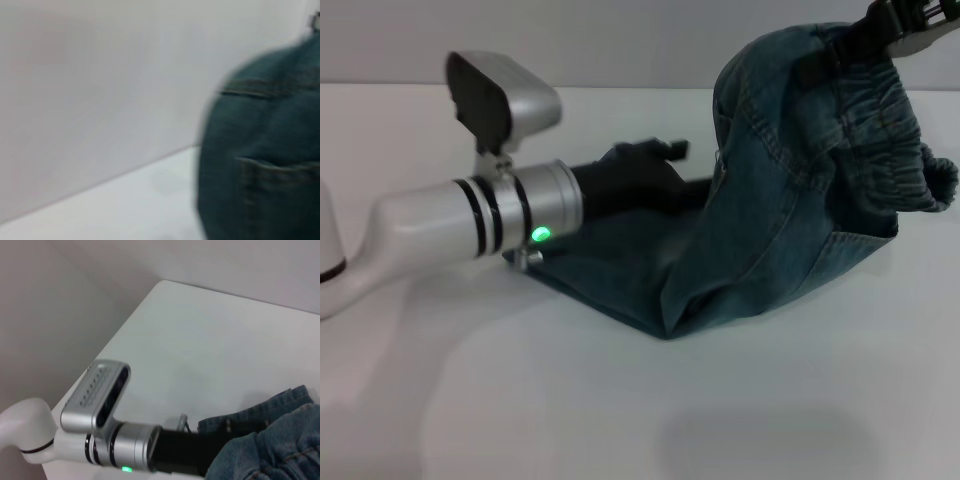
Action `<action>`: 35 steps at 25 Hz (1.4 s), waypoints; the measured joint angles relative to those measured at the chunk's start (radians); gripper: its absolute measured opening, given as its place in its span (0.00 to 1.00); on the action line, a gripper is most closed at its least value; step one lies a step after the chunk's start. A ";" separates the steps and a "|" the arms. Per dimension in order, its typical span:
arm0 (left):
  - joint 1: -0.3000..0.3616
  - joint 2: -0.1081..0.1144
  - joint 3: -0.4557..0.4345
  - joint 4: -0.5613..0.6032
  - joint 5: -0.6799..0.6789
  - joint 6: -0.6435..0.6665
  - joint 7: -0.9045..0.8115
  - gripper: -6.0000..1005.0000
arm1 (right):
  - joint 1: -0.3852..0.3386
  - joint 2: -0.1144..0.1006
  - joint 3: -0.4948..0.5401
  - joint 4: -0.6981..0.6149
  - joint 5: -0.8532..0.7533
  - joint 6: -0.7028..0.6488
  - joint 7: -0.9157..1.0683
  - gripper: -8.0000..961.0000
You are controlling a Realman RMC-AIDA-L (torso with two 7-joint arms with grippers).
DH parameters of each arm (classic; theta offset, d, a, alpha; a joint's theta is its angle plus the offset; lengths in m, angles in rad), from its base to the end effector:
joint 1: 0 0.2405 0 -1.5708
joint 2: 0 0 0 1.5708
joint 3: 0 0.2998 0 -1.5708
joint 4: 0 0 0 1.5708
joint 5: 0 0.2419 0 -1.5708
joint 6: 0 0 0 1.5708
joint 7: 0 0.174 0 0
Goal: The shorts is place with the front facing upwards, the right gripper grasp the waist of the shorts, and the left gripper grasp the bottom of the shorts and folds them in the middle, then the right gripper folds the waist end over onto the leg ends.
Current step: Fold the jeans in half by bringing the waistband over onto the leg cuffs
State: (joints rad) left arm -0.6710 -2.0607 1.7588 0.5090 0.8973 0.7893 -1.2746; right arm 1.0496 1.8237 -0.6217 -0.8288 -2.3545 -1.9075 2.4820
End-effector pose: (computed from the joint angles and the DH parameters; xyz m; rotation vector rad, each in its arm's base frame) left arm -0.2110 0.4516 -0.1567 -2.5478 -0.6592 -0.6919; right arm 0.1321 0.4874 0.0927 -2.7961 1.3461 0.2144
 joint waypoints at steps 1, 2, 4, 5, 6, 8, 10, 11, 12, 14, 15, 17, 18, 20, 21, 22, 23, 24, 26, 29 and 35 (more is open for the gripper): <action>0.000 0.001 -0.012 -0.001 0.001 -0.006 0.003 0.77 | 0.000 0.001 0.000 0.004 0.000 0.000 0.000 0.09; 0.001 0.004 -0.035 -0.002 0.003 -0.017 0.009 0.77 | 0.000 0.001 -0.001 0.009 0.000 0.000 -0.001 0.09; 0.003 0.006 -0.063 -0.003 0.003 -0.039 0.030 0.77 | -0.001 0.003 -0.001 0.024 0.000 0.001 -0.006 0.10; 0.006 0.007 -0.082 -0.003 0.003 -0.052 0.047 0.77 | -0.001 0.003 -0.001 0.031 0.000 0.002 -0.009 0.10; 0.008 0.007 -0.094 -0.003 0.003 -0.059 0.058 0.77 | -0.001 0.004 -0.001 0.037 0.000 0.004 -0.012 0.10; 0.011 0.007 -0.111 -0.003 0.003 -0.072 0.076 0.77 | 0.001 0.006 -0.002 0.049 0.001 0.012 -0.021 0.11; 0.019 0.005 -0.163 0.002 0.003 -0.101 0.110 0.77 | 0.002 0.012 -0.005 0.056 0.001 0.027 -0.029 0.11; 0.023 0.004 -0.189 0.006 0.003 -0.110 0.121 0.77 | 0.002 0.017 -0.006 0.058 0.002 0.037 -0.034 0.11; 0.025 0.004 -0.205 0.007 0.003 -0.115 0.129 0.77 | 0.002 0.022 -0.008 0.063 0.005 0.047 -0.039 0.11; 0.029 0.003 -0.250 0.011 0.003 -0.124 0.152 0.77 | 0.002 0.027 -0.012 0.081 0.020 0.068 -0.054 0.12; 0.034 0.002 -0.279 0.019 0.003 -0.131 0.166 0.77 | 0.003 0.028 -0.014 0.092 0.030 0.076 -0.060 0.12; 0.046 0.002 -0.339 0.044 0.002 -0.146 0.198 0.77 | 0.003 0.032 -0.019 0.114 0.046 0.102 -0.075 0.12; 0.052 0.002 -0.368 0.056 0.000 -0.150 0.212 0.77 | 0.003 0.034 -0.020 0.121 0.050 0.114 -0.083 0.12; 0.061 0.002 -0.433 0.075 -0.004 -0.155 0.240 0.77 | 0.003 0.045 -0.022 0.130 0.050 0.142 -0.099 0.13; 0.063 0.001 -0.466 0.080 -0.004 -0.155 0.250 0.77 | 0.003 0.052 -0.026 0.132 0.051 0.154 -0.104 0.13; 0.064 0.001 -0.482 0.081 -0.005 -0.154 0.254 0.77 | 0.003 0.058 -0.033 0.133 0.051 0.170 -0.108 0.13; 0.064 0.000 -0.497 0.082 -0.005 -0.152 0.261 0.77 | 0.003 0.066 -0.048 0.134 0.051 0.189 -0.112 0.13; 0.065 0.000 -0.507 0.082 -0.005 -0.151 0.268 0.77 | 0.003 0.069 -0.059 0.134 0.051 0.204 -0.113 0.14; 0.065 -0.002 -0.519 0.078 -0.006 -0.149 0.284 0.77 | 0.004 0.080 -0.090 0.136 0.051 0.237 -0.123 0.14; 0.061 -0.005 -0.521 0.064 -0.007 -0.148 0.306 0.77 | 0.019 0.091 -0.153 0.149 0.051 0.284 -0.139 0.15; 0.051 -0.009 -0.516 0.037 -0.010 -0.140 0.318 0.77 | 0.050 0.119 -0.203 0.168 0.051 0.344 -0.178 0.18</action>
State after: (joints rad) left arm -0.6196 -2.0694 1.2432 0.5463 0.8872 0.6495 -0.9570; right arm 1.0996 1.9428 -0.8242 -0.6608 -2.3030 -1.5633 2.3044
